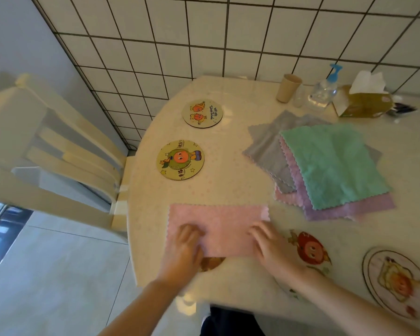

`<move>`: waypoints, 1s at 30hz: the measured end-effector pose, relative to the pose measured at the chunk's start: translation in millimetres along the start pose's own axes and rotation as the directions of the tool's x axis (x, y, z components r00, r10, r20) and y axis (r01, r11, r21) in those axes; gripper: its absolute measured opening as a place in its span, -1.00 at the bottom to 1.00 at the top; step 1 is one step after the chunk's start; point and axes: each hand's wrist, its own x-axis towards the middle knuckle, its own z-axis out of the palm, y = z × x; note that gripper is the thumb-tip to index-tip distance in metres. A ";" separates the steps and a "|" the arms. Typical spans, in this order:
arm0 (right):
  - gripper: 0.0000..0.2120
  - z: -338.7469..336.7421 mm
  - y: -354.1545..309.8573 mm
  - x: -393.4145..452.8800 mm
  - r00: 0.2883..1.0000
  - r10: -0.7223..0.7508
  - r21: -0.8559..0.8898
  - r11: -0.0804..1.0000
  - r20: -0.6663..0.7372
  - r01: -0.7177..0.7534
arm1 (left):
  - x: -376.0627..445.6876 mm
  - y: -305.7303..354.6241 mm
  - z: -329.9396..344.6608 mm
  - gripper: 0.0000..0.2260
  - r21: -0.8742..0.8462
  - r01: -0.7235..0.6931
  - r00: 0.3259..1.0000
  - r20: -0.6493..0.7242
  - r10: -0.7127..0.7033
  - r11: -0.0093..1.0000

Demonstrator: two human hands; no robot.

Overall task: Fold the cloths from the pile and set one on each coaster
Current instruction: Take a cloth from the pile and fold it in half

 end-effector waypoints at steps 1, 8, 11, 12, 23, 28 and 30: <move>-0.64 8.9 -6.9 -12.6 0.997 -0.079 -0.020 0.997 0.022 0.079 | -10.9 7.3 9.4 -0.69 0.003 -0.079 0.994 0.074 0.078 0.997; -0.35 26.0 -3.8 -47.2 0.992 -0.110 -0.217 0.969 0.068 0.122 | -53.0 4.2 33.4 -0.48 0.290 -0.094 0.933 0.359 -0.017 0.952; -0.31 12.0 3.9 -55.3 0.992 -0.052 -0.235 0.969 0.116 0.078 | -65.8 -9.4 23.0 -0.48 0.324 -0.018 0.923 0.370 -0.110 0.946; -0.31 9.8 6.2 -55.1 0.990 -0.047 -0.234 0.969 0.135 0.078 | -69.0 -12.4 18.2 -0.47 0.323 0.024 0.921 0.361 -0.147 0.946; -0.31 9.7 2.1 -17.9 0.955 0.036 -0.371 0.925 0.295 0.080 | -68.7 -7.1 7.5 -0.36 0.216 0.296 0.896 0.276 -0.349 0.931; -0.56 5.0 14.6 -8.4 0.969 -0.084 -0.350 0.922 0.232 0.163 | -48.0 28.3 21.0 -0.34 0.278 0.399 0.876 0.166 -0.452 0.874; -0.81 0.9 19.1 -6.0 0.969 -0.164 -0.312 0.925 0.185 0.216 | -39.4 42.2 31.0 -0.40 0.286 0.313 0.907 0.193 -0.374 0.906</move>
